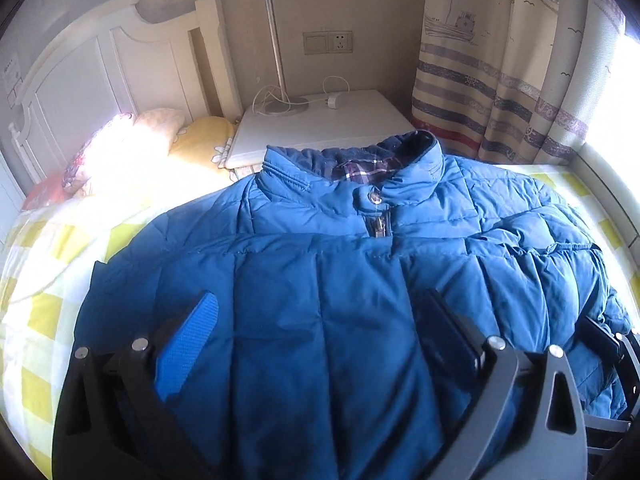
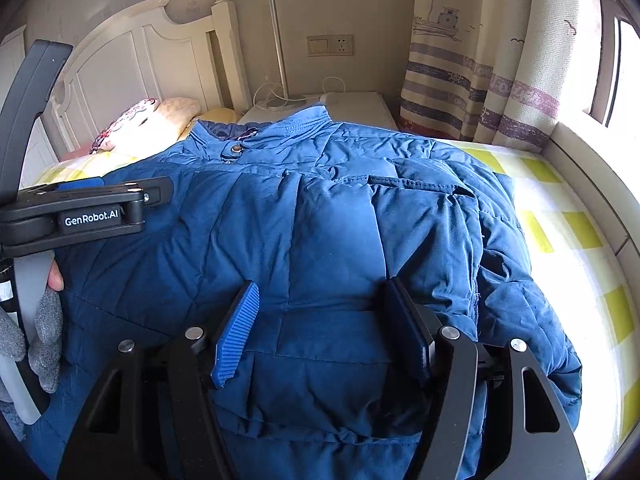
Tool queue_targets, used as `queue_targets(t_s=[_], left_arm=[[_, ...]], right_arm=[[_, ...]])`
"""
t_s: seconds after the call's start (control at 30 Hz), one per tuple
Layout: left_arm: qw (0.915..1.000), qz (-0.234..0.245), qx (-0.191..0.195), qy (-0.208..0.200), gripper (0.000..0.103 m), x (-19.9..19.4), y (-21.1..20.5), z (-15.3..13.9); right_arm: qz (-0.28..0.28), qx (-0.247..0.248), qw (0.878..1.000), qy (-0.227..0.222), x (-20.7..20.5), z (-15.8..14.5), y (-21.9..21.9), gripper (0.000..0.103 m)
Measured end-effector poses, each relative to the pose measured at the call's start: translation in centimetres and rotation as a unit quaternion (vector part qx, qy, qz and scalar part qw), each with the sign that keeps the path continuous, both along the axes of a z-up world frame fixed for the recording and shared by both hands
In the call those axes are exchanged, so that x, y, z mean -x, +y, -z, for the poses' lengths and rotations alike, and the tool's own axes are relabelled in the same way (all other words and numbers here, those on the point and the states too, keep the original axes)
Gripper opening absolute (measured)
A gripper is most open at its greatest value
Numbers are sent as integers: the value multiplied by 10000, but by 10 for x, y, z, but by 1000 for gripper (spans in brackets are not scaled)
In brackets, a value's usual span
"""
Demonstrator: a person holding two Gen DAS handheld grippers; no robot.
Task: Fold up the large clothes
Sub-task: 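Press the folded jacket flat with both tools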
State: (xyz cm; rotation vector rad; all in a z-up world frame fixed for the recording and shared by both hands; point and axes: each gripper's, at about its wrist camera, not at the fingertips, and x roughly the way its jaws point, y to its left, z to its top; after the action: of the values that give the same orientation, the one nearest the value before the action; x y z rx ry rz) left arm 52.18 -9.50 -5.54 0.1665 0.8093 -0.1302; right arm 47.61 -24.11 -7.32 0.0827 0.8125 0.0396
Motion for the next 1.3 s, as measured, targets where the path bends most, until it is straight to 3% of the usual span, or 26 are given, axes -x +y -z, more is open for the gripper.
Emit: queue_targets(t_s=[0.07, 0.17, 0.23, 0.3, 0.37, 0.47, 0.57, 0.63, 0.8, 0.97, 1.07, 1.17, 1.3], left_arm=[[10000, -74, -2, 0, 100, -9, 9, -4], [9965, -493, 246, 635, 101, -40, 45, 22], [9896, -390, 985, 976, 101, -50, 66, 31], [9863, -245, 1383, 868, 100, -45, 80, 20], [9866, -234, 1539, 486, 100, -33, 95, 3], [9880, -664, 1343, 379, 100, -32, 123, -1], [9873, -741, 1115, 859, 100, -42, 141, 30], [9904, -687, 1010, 646, 100, -34, 140, 30], [9981, -591, 133, -137, 100, 19, 112, 5], [9989, -286, -336, -158, 101, 62, 92, 28], [9995, -286, -165, 5, 101, 57, 97, 33], [9992, -311, -257, 47, 101, 54, 95, 37], [9992, -317, -230, 52, 101, 54, 96, 37]], right_arm=[[2, -21, 10000, -10, 0, 0, -1, 64], [-1, -27, 10000, -12, 0, 0, -2, 64], [-12, -27, 10000, -14, 0, -1, -2, 64], [-9, -35, 10000, -12, 1, -1, -1, 64], [-11, -34, 10000, -11, 1, -1, -1, 65], [-10, -35, 10000, -11, 0, -1, -1, 65], [-14, -35, 10000, -14, 0, -1, -1, 65], [-17, -30, 10000, -16, 1, -1, -1, 65], [-19, -76, 10000, -26, 1, 0, -1, 65], [-26, -83, 10000, -23, 1, -1, -2, 66], [-34, -46, 10000, -25, 1, -1, -2, 68], [-127, -34, 9999, -15, 0, -1, 1, 75], [-15, 153, 9999, -24, 4, -16, 11, 75]])
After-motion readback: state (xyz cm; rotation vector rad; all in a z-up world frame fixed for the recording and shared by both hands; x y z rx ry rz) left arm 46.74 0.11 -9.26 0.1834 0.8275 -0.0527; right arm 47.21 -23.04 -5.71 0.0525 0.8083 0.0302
